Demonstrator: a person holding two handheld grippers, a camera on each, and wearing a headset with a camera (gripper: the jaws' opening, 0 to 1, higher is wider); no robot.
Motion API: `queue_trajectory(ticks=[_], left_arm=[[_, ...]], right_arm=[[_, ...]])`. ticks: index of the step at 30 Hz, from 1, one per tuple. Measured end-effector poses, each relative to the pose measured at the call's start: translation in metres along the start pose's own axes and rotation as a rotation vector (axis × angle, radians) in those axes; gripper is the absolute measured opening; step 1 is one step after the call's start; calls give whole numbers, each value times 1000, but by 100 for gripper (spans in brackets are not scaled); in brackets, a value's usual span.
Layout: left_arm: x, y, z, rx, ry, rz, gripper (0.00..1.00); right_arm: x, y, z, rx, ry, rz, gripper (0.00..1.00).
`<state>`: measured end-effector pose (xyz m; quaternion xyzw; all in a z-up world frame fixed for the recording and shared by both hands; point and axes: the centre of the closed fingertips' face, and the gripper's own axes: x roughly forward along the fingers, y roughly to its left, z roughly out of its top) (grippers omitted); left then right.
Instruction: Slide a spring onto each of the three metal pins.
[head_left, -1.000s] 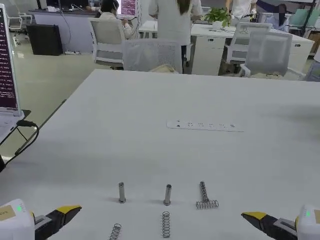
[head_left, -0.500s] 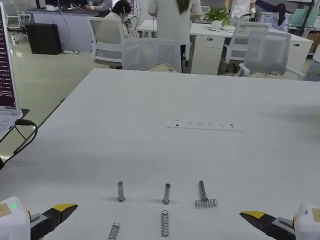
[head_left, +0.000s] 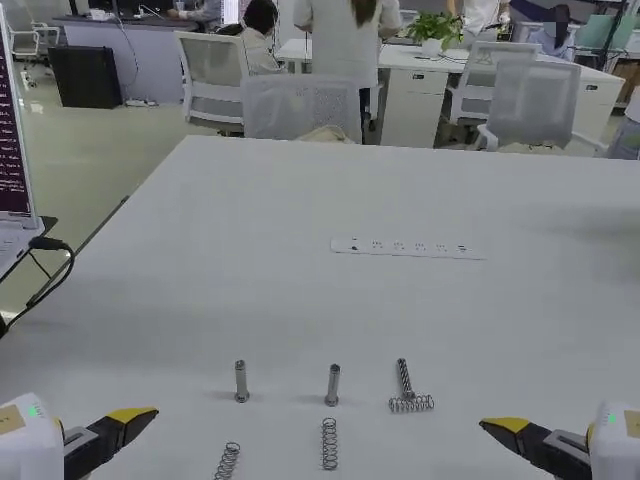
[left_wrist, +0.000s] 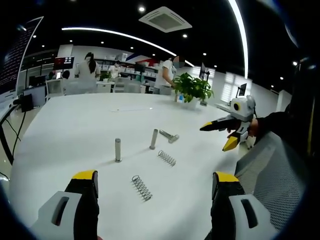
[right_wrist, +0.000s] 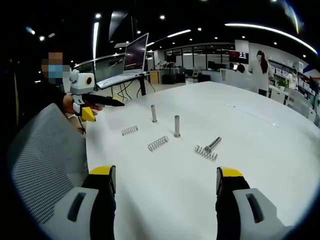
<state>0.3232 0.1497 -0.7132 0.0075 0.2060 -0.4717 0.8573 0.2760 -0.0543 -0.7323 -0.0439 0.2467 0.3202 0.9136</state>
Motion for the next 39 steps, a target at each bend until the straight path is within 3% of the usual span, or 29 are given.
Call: queue_trajectory(ticks=[39], left_arm=[[1,0,-1,-4,-6,-14,91]], right_arm=[[0,-1,-3,4,23,-6,79]])
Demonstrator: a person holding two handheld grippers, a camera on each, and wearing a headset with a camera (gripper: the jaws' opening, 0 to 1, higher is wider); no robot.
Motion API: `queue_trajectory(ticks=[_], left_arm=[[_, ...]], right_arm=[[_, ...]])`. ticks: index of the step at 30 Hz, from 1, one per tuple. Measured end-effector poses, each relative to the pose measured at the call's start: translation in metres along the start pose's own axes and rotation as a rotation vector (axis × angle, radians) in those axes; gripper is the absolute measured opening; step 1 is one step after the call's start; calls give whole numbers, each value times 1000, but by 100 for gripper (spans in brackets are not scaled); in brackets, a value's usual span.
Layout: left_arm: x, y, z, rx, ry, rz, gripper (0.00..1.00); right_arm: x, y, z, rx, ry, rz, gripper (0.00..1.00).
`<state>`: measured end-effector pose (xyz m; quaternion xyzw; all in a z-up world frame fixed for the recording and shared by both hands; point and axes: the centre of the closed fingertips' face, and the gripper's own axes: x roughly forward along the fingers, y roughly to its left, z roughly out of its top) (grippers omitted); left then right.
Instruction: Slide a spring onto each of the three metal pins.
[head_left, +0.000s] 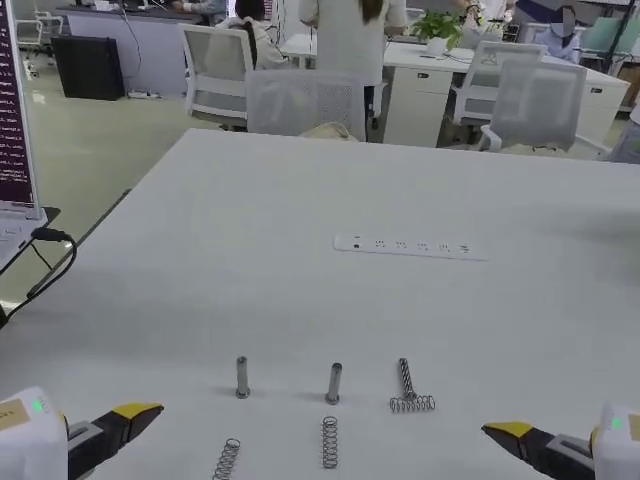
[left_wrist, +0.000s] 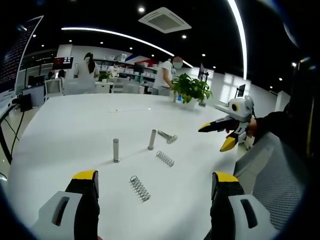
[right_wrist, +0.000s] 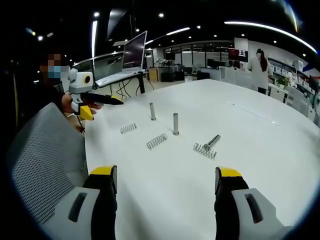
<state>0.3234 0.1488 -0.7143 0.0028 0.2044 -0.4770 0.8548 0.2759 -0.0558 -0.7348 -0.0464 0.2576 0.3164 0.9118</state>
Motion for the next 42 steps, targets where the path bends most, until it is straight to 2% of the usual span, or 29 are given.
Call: queue_trajectory(ticks=[19,29,31,42], left_arm=[[-1,1,1,5,-3,3,91],[-2,1,2,10,-9,3,91],[-2,1,3,9,-10,2,91],[-2,1,4,12,-14,2,90]], right_arm=[[-5,-13,4,23,-8,-39,77],[-6,-25,14,11,-4,-62,75],[-7,-30,18,4,-11,-81,75],[1,-48,39,-12,-17,-110,70]])
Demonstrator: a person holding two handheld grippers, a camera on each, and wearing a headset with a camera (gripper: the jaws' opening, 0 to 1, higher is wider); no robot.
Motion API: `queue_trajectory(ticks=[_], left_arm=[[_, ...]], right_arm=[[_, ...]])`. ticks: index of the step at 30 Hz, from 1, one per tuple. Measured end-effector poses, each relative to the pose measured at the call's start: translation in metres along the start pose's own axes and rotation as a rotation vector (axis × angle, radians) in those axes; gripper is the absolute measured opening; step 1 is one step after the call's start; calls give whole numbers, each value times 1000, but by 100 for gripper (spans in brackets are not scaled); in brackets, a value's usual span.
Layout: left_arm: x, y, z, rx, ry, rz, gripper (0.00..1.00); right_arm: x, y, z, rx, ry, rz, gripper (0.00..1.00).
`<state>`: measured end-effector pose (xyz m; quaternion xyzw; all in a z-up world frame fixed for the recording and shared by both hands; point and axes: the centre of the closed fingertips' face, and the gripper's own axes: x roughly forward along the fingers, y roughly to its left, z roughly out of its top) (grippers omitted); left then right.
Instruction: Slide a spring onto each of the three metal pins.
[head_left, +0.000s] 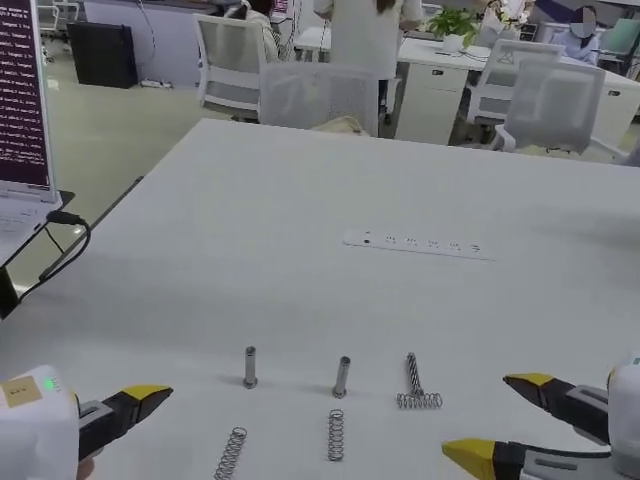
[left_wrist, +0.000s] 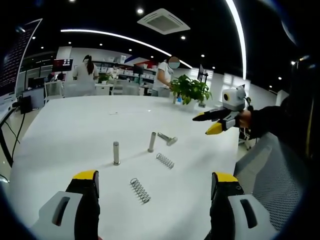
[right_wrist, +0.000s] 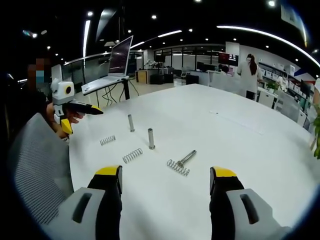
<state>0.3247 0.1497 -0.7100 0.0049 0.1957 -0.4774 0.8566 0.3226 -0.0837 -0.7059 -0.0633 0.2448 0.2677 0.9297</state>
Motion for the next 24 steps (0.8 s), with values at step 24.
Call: queue_trajectory(ticks=[24], left_arm=[[0,-2,1,7,4,-3,90]], right_arm=[[42,-27,25,-22,28,-20,58]])
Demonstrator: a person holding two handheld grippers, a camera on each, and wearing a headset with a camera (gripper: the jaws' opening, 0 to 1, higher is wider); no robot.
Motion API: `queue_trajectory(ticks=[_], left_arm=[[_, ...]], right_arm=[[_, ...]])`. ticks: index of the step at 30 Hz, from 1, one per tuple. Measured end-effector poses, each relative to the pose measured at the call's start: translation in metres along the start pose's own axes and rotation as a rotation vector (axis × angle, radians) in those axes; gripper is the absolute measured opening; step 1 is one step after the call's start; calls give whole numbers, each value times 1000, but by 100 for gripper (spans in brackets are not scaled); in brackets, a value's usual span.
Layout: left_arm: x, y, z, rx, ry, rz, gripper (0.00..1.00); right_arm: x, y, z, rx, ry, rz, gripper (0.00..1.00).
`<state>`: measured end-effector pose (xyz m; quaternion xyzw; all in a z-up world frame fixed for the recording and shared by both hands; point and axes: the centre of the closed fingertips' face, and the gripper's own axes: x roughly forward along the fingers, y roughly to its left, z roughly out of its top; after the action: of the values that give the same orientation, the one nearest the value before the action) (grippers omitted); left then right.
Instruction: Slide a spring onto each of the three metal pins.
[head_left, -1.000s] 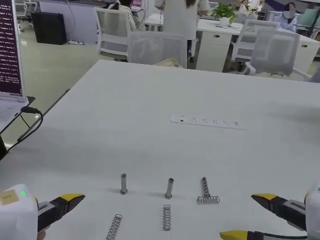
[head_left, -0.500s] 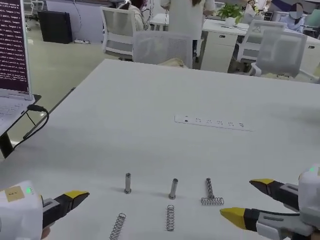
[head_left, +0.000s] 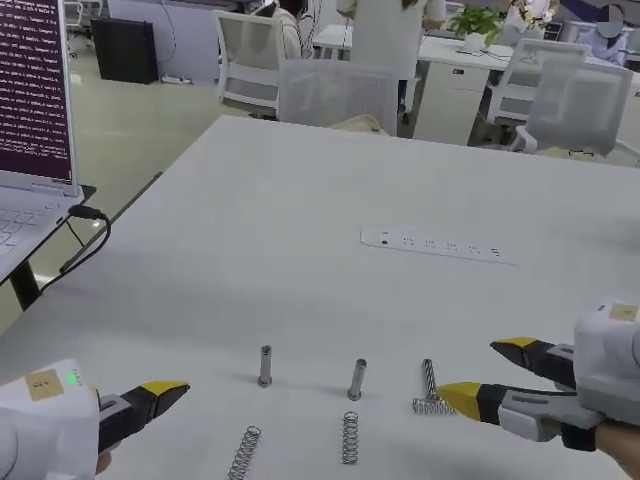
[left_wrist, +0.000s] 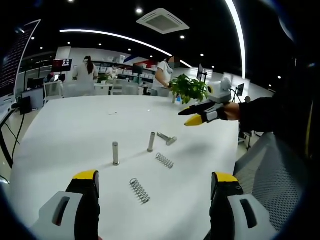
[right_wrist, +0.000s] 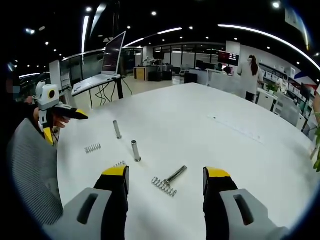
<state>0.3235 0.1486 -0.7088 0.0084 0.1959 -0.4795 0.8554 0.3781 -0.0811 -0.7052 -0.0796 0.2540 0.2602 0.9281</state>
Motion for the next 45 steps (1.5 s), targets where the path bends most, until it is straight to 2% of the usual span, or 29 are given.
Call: queue_trajectory(ticks=[8,21,25,33,36,45], left_arm=[[0,1,-2,-5,4,-1,89],[1,1,0,-12,-3,1,89],[0,2,1,-24,-13,1,88],[0,2,1,-15,-8,2,88],[0,2,1,-18,-11,2,87],[-1,3,2,-21,-17,1,85]], right_arm=[[12,-4,1,0,25,0,56],[33,-18,-1,13,75,-35,49],[40,-19,-5,4,104,-38,48],[49,-25,-14,9,149,-52,43],[53,-26,-19,11,186,-53,40],[65,-28,-24,40,216,-59,34]])
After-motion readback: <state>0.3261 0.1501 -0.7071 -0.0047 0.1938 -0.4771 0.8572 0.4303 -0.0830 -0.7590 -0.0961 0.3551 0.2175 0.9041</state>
